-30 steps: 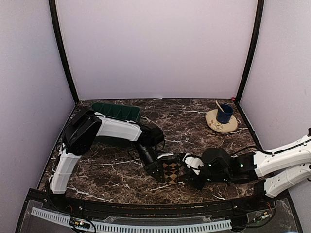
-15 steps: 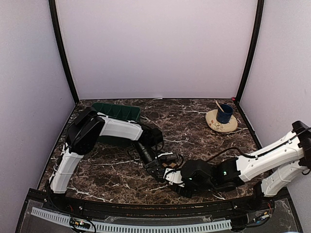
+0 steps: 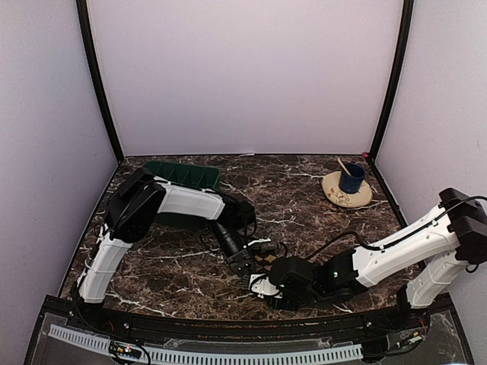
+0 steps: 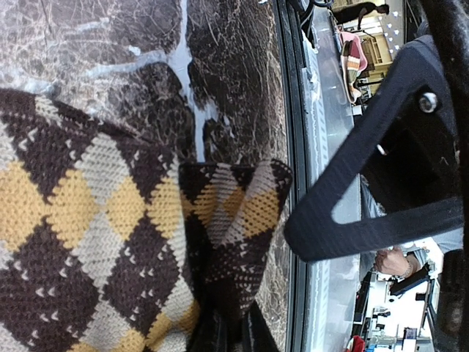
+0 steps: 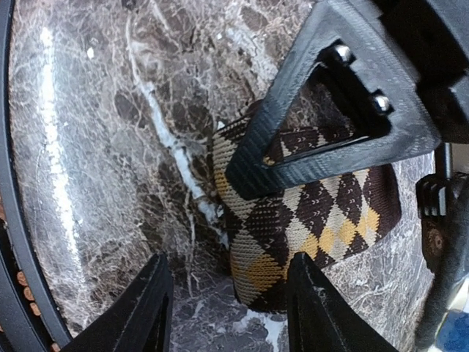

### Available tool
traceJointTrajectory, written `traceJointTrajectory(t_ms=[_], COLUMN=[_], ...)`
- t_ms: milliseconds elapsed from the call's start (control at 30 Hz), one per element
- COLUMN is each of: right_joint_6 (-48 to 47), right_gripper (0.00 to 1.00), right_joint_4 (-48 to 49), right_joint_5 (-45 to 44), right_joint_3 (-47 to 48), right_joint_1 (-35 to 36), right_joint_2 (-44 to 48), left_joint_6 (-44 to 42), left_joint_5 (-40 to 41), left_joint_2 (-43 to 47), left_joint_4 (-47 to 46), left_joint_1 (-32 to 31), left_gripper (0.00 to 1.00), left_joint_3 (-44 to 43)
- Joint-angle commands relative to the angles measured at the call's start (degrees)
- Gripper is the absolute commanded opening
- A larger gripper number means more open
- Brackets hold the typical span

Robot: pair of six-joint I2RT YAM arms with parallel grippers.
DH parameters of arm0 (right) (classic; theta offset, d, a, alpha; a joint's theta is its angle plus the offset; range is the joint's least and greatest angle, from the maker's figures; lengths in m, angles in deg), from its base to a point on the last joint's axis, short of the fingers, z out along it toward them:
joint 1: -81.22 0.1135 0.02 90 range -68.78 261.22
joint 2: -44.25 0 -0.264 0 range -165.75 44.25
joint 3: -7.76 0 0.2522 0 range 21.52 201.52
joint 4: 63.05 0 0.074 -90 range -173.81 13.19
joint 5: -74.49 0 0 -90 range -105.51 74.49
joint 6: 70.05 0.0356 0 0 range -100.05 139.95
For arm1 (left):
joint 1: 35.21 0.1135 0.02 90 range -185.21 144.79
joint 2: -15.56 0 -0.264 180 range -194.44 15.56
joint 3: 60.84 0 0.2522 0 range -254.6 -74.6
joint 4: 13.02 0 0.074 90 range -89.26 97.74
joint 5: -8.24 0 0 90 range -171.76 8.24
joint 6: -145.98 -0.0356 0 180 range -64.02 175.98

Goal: Roll the socks
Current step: Roll the sock at the center of the board.

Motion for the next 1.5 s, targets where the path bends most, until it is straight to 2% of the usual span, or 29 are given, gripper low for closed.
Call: traceJointTrajectory(t_ms=[0,500,733,933,1067,1367,1467], right_joint_6=[-3.22,-7.5,-8.3,-8.15,-6.72,-3.09,-2.23], right_gripper=[0.48,0.39,0.35,0.26,0.13,0.07,0.06], right_joint_4=[-1.16,-4.95,-9.72,-15.03,-16.9,-19.04,-19.57], right_joint_5=[-0.98,0.12,3.1,7.2,9.23,17.77,20.96], right_joint_3=[1.79,4.14,7.11,8.91,9.07,11.23,12.34], right_joint_1=[0.42,-2.35,-5.28,-6.96,-7.49,-10.07,-11.27], right_joint_2=[-1.69,-7.37,-9.44,-11.45,-12.09,-12.53,-12.49], left_joint_6=[-0.97,-1.98,-2.29,-2.69,-2.54,-2.27,-1.46], left_joint_5=[2.8,0.93,0.17,-0.13,-0.28,0.37,2.27], left_joint_2=[-1.99,-2.66,-2.99,-2.99,-2.95,-0.53,2.07], left_joint_4=[2.28,3.73,4.1,4.5,4.55,4.02,1.69], left_joint_1=[0.52,1.22,1.61,2.05,2.37,3.53,4.05], left_gripper=[0.0,0.0,0.0,0.0,0.0,0.18,0.2], left_joint_3=[-0.37,-0.92,-1.12,-1.34,-1.67,-1.38,0.9])
